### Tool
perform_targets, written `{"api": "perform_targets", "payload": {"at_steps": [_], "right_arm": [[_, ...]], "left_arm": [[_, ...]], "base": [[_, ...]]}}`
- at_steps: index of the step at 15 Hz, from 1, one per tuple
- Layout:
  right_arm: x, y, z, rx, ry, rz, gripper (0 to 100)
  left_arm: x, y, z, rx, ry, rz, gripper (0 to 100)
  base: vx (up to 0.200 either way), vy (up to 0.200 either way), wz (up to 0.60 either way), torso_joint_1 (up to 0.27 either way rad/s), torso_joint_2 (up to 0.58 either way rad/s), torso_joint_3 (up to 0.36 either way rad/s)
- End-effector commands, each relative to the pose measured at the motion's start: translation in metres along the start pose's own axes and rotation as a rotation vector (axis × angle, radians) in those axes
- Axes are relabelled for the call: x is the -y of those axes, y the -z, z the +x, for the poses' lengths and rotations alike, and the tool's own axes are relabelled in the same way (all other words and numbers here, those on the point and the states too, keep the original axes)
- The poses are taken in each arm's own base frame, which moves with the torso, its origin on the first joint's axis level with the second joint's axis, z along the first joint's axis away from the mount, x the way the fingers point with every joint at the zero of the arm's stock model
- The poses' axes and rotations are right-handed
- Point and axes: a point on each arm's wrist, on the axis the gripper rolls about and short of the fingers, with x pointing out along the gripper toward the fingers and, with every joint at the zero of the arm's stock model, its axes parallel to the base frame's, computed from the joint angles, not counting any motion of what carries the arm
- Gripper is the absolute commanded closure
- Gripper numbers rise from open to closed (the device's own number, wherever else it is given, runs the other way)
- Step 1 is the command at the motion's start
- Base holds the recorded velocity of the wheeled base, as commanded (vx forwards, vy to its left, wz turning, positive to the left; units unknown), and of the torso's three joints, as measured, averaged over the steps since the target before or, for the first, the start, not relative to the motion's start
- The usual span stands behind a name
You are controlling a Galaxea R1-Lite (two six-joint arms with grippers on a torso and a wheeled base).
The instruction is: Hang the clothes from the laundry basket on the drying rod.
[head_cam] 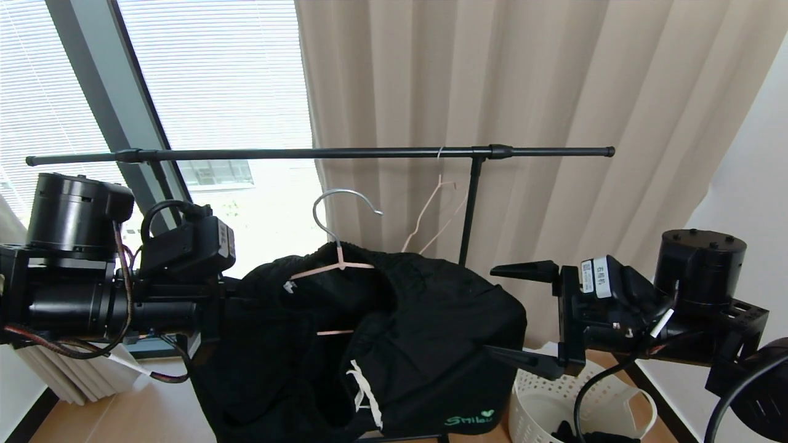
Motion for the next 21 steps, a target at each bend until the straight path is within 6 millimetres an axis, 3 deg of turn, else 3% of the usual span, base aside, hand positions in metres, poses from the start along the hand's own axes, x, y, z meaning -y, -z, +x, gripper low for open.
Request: {"api": "perform_targets", "payload": {"at_steps": [1,10,17,18,21], "right_arm": [[0.004,0.019,0.004,-0.041,-0.001,-0.005,0],[0.009,0.052,0.018,-0.103,-0.027,0.051,0],[0.013,0.062,0.025,-0.116,-0.032,0.052,0],[0.013,0.062,0.025,-0.115,-0.031,0.051,100],[0.019,0.063,0.021,-0.118,-0.006,0.049,100]], "left_arm": [[-0.002,-0.002,-0.015,0.015,-0.046,0.002,100],[0.0,-0.009,-0.032,0.053,-0.078,-0.016,100],[0.012,-0.011,-0.041,0.065,-0.089,-0.039,100],[0.013,-0.01,-0.041,0.064,-0.089,-0.04,100],[0.011,-0.008,-0.043,0.058,-0.1,-0.049,100]], "base": [[0.0,0.0,0.0,0.0,0.0,0.0],[0.0,0.0,0.0,0.0,0.0,0.0],[0.0,0.0,0.0,0.0,0.0,0.0],[0.0,0.0,0.0,0.0,0.0,0.0],[0.0,0.0,0.0,0.0,0.0,0.0]]}}
